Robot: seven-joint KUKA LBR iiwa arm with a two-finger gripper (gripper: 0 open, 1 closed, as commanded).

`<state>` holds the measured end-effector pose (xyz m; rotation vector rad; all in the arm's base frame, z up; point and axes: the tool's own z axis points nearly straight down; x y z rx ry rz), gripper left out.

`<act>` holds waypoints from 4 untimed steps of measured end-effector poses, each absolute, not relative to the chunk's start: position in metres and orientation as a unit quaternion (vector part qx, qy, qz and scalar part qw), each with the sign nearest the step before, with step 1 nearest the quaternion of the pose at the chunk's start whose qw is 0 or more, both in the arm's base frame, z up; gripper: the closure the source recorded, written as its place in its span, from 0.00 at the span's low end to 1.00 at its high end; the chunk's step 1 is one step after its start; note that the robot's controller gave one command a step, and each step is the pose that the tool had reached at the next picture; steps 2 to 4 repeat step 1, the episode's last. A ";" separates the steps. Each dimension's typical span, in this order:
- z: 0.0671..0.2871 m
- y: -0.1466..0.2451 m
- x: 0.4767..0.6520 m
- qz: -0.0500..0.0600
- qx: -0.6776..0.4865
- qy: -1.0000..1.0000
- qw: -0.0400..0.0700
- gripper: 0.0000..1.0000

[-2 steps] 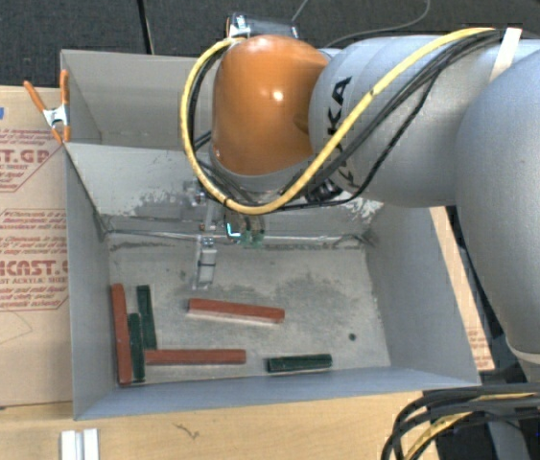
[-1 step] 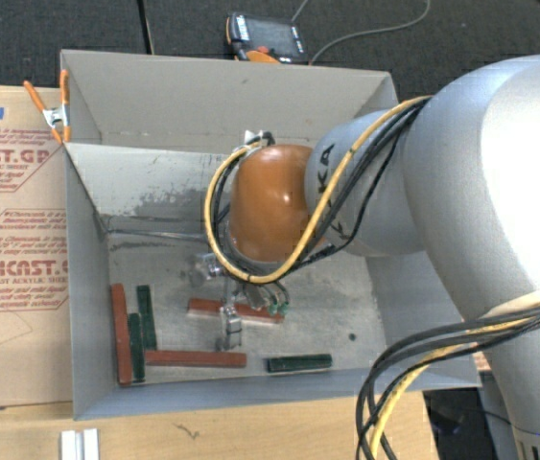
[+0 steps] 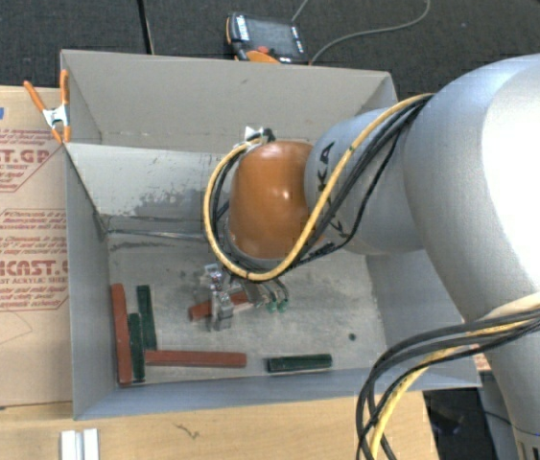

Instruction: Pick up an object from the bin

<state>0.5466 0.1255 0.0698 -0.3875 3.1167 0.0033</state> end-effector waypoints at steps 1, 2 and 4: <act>0.205 0.158 0.561 0.001 -0.160 0.987 0.006 1.00; 0.205 0.158 0.561 0.001 -0.160 0.987 0.006 1.00; 0.205 0.158 0.561 0.001 -0.160 0.987 0.006 1.00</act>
Offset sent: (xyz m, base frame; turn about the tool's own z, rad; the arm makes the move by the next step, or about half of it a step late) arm 0.0122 0.0309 0.1300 -0.0735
